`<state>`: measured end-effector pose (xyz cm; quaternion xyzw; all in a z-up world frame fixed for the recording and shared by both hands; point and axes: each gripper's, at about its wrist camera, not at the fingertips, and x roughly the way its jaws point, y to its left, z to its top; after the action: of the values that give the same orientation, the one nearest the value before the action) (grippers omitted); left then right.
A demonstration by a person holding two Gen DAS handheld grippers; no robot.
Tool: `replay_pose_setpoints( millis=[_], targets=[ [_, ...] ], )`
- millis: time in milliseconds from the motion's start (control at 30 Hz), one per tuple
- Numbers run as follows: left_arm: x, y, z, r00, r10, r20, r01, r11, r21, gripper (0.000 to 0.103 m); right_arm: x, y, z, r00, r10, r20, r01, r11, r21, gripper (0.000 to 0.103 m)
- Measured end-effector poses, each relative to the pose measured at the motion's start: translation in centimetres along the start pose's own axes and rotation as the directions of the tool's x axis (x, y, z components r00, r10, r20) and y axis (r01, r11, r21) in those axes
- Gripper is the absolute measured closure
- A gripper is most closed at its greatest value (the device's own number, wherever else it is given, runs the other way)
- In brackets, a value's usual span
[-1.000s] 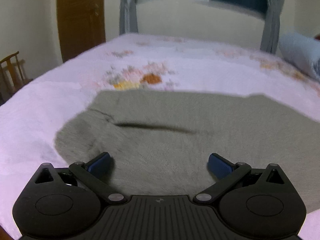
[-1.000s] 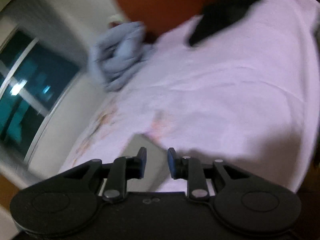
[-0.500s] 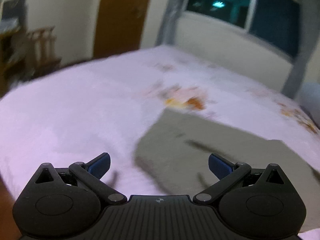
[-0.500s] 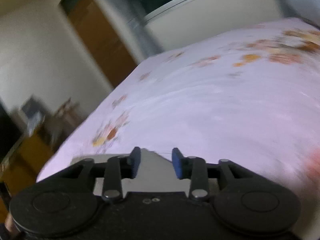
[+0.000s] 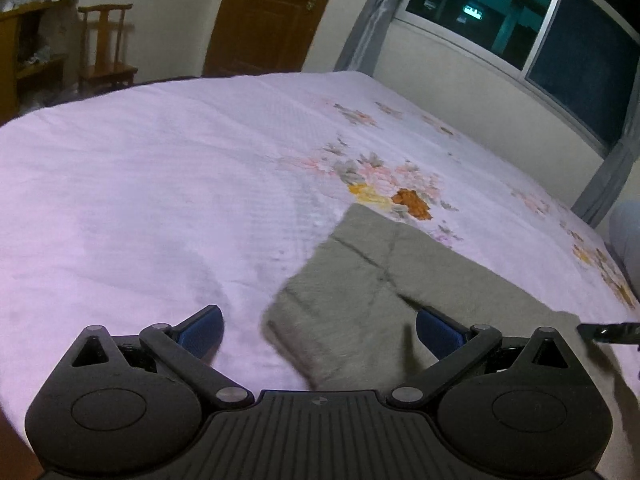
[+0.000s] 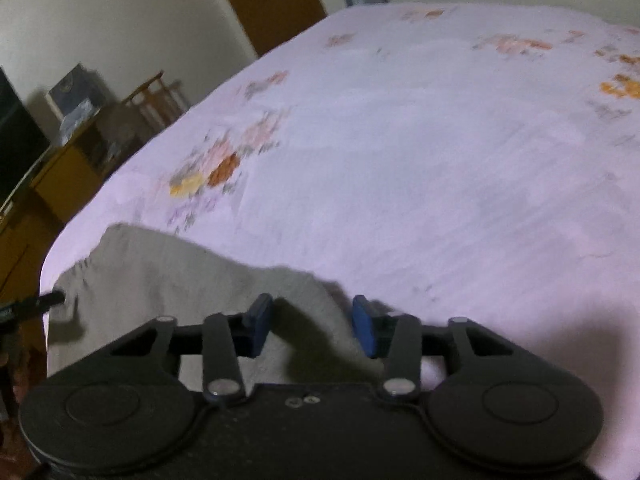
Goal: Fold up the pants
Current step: 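Grasp the folded pants edge with the left gripper while the right gripper grasps beside it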
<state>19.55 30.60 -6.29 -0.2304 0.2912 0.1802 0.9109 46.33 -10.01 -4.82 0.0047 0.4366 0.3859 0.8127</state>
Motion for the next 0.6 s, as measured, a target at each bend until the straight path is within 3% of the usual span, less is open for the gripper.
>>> replay_pose_setpoints(
  millis=[33, 67, 133, 200, 267, 300, 333, 400, 433, 533, 600],
  targets=[
    [0.4, -0.3, 0.0, 1.0, 0.002, -0.017, -0.002, 1.0, 0.0, 0.045, 0.2, 0.2, 0.0, 1.0, -0.001, -0.007, 0.001, 1.0, -0.012, 0.091],
    [0.9, -0.5, 0.0, 0.999, 0.01, -0.036, -0.01, 1.0, 0.0, 0.045, 0.2, 0.5, 0.0, 1.0, 0.001, -0.006, -0.002, 1.0, -0.027, 0.103],
    [0.9, -0.5, 0.2, 1.0, -0.001, -0.022, 0.001, 1.0, 0.0, 0.062, 0.1, 1.7, 0.2, 0.999, -0.039, 0.0, 0.039, 0.994, -0.104, 0.103],
    [0.4, -0.7, 0.5, 1.0, -0.012, 0.006, 0.012, 1.0, 0.015, 0.062, -0.3, 2.8, 0.4, 0.996, -0.087, 0.027, 0.091, 0.982, -0.165, 0.103],
    [1.0, -1.2, 0.1, 0.999, 0.03, -0.015, -0.029, 0.997, 0.07, 0.062, 0.0, 3.1, 0.1, 0.989, -0.14, 0.043, 0.146, 0.97, -0.193, 0.103],
    [1.3, -1.1, -0.2, 0.999, 0.039, -0.027, -0.037, 0.997, 0.074, 0.061, 1.3, 2.6, -0.4, 0.987, -0.16, 0.003, 0.158, 0.972, -0.173, 0.103],
    [1.6, -0.8, -0.4, 0.999, 0.046, -0.027, -0.044, 0.996, 0.073, 0.052, 2.3, 1.9, -0.9, 0.988, -0.156, -0.014, 0.153, 0.98, -0.131, 0.103],
    [1.7, 0.3, -0.1, 0.998, 0.041, -0.042, -0.041, 0.999, 0.007, 0.042, 2.0, 1.4, -1.2, 0.987, -0.161, 0.027, 0.162, 0.985, -0.066, 0.103],
    [1.5, 0.9, 0.1, 0.999, 0.024, -0.042, -0.026, 0.999, -0.029, 0.032, 1.5, 1.2, -1.2, 0.986, -0.161, 0.042, 0.162, 0.986, -0.034, 0.096],
    [-0.6, 1.3, 0.0, 0.996, 0.085, 0.018, -0.085, 0.996, -0.03, 0.005, -4.2, 0.3, -2.1, 0.966, -0.186, 0.179, 0.171, 0.981, 0.096, 0.088],
    [-2.1, 0.7, -0.5, 0.991, 0.116, 0.068, -0.117, 0.993, 0.003, 0.002, -10.4, -1.5, -4.5, 0.945, -0.163, 0.284, 0.097, 0.968, 0.232, 0.087]
  ],
)
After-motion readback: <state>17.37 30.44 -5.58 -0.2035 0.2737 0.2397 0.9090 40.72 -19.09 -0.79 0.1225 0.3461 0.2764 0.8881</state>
